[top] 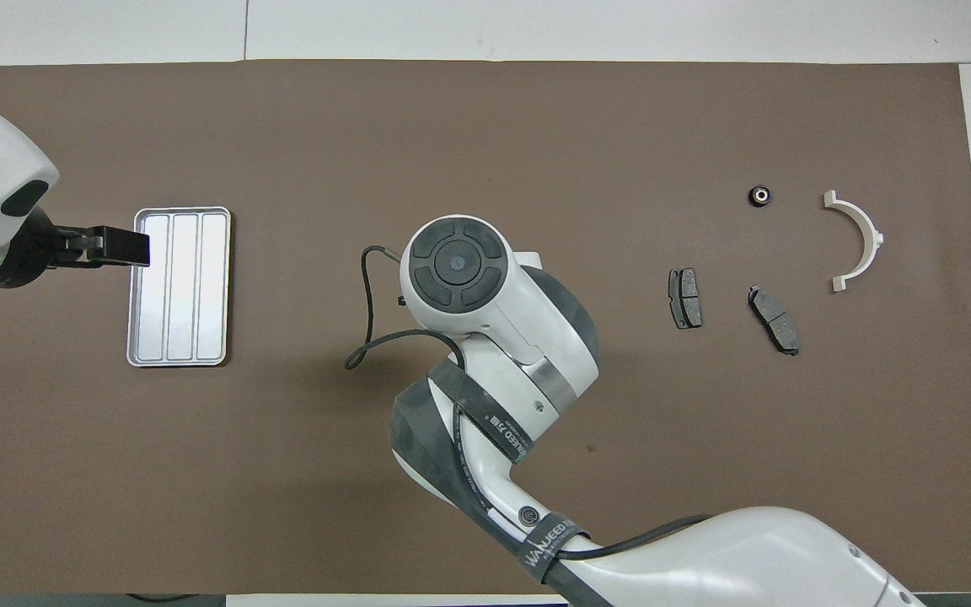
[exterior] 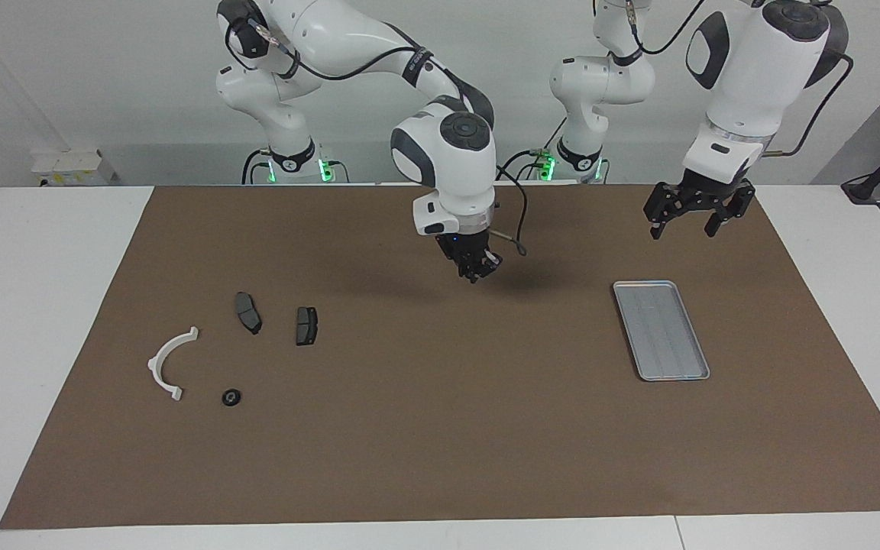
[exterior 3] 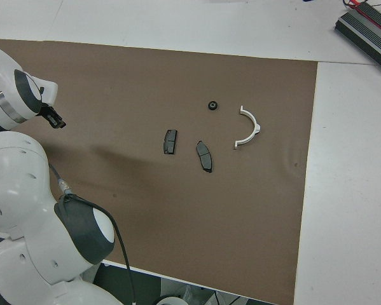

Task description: Pick bearing gear from pile to tray

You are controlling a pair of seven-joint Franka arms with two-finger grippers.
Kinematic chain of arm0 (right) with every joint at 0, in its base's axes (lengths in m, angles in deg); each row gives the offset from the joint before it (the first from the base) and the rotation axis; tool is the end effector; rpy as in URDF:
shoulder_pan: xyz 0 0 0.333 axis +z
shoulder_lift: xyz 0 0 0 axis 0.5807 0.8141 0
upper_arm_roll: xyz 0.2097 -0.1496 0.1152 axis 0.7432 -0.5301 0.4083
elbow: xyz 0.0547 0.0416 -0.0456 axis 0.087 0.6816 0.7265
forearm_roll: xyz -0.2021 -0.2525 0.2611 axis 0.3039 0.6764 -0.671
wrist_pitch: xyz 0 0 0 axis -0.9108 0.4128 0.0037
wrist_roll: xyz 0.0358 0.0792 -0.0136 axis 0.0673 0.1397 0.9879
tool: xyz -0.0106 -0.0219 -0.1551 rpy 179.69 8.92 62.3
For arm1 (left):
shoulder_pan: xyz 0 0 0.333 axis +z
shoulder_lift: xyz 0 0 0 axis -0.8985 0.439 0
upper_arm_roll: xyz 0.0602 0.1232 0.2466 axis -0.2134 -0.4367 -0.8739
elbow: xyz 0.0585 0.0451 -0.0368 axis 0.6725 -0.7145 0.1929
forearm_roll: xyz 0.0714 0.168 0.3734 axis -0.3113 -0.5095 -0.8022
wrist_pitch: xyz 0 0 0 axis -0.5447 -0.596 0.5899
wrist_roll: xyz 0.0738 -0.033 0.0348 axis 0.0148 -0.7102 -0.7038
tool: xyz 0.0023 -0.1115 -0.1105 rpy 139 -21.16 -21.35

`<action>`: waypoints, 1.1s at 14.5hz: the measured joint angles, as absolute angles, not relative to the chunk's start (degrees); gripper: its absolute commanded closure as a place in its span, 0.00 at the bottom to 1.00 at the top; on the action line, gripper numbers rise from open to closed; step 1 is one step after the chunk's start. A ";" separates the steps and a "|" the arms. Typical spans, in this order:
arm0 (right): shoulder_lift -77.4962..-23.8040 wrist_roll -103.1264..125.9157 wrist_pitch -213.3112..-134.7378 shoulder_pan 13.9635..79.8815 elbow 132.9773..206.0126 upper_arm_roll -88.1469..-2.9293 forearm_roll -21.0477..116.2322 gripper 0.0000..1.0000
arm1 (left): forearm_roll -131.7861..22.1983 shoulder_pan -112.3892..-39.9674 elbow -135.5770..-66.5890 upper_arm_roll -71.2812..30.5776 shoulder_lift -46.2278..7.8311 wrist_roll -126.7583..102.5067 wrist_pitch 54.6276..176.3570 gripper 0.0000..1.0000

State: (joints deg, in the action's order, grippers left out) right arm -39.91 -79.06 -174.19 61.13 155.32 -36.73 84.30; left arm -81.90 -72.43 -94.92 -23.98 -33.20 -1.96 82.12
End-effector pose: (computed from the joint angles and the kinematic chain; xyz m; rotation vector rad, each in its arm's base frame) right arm 0.5371 0.4424 0.3074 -2.8976 1.0487 -0.0068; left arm 0.5763 -0.0753 0.4918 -3.1169 0.0812 -0.1682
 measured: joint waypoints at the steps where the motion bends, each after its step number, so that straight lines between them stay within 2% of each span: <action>1: -38.64 -81.29 -175.86 61.81 155.83 -36.73 86.66 1.00 | -81.90 -72.43 -95.63 -23.98 -33.38 -2.04 82.71 0.00; 5: -32.60 -85.91 -182.22 63.51 156.25 -36.82 91.10 1.00 | -81.90 -72.40 -98.77 -24.02 -34.20 -3.07 84.39 0.00; 11: -30.10 -85.91 -186.01 63.20 156.60 -37.41 91.27 1.00 | -81.90 -72.49 -100.79 -23.85 -34.42 -3.43 85.67 0.00; 12: -30.16 -85.91 -186.29 63.19 156.76 -37.41 91.29 0.80 | -81.90 -72.50 -100.93 -23.82 -34.43 -3.50 85.75 0.00; 13: -30.20 -85.91 -186.42 63.16 156.86 -37.40 91.30 0.49 | -81.90 -72.51 -101.00 -23.80 -34.44 -3.58 85.91 0.00; 14: -30.21 -85.92 -186.44 63.15 156.89 -37.40 91.30 0.04 | -81.90 -72.51 -101.03 -23.79 -34.45 -3.65 86.16 0.00; 16: -30.21 -85.95 -186.08 63.08 156.83 -37.45 91.30 0.00 | -81.90 -72.52 -101.06 -23.78 -34.46 -3.76 86.53 0.00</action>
State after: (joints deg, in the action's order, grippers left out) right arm -30.21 -85.95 -186.08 63.08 156.83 -37.45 91.30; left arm -81.90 -72.52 -101.06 -23.78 -34.46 -3.76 86.53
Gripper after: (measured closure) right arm 0.590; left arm 0.000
